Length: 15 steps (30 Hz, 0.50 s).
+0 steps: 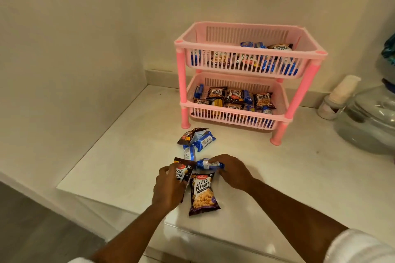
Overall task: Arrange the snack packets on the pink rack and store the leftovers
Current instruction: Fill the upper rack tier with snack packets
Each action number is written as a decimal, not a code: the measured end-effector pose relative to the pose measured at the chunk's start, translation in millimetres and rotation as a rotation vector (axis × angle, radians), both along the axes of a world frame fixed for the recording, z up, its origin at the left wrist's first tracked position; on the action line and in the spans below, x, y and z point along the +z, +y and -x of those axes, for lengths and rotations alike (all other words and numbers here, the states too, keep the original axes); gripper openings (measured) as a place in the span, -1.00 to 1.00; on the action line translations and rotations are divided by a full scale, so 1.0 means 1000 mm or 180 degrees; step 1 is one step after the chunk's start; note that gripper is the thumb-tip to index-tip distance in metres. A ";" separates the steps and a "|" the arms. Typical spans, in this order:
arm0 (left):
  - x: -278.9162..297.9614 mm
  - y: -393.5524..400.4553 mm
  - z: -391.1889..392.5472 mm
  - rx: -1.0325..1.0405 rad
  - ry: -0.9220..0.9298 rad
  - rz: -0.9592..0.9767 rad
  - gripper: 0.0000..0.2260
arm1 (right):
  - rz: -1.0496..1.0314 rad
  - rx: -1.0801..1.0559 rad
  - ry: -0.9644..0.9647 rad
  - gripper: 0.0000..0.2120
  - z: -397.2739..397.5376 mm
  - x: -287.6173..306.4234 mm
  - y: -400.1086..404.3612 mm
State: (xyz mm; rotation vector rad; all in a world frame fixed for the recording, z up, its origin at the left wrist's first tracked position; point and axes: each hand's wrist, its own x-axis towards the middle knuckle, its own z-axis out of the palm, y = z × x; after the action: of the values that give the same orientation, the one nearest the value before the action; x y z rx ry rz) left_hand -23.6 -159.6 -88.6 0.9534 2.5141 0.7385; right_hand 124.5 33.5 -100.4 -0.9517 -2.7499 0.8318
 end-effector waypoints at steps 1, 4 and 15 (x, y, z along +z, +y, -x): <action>-0.001 -0.001 0.004 -0.0079 -0.0015 -0.0011 -0.51 | 0.0006 -0.0058 -0.0009 -0.60 0.002 0.000 0.000; -0.004 -0.002 0.016 -0.0288 -0.0068 -0.0040 -0.48 | -0.0063 -0.0095 -0.0034 -0.59 0.007 0.002 -0.004; 0.018 0.003 0.056 -0.0545 0.0245 -0.0966 -0.57 | 0.0153 -0.1022 0.0801 -0.55 0.026 0.025 -0.017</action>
State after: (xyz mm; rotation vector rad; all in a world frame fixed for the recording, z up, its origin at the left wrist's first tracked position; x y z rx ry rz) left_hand -79.5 -156.2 -70.6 1.3028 2.3866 1.0656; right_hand 98.0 16.7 -75.3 -1.1675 -2.2970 0.8928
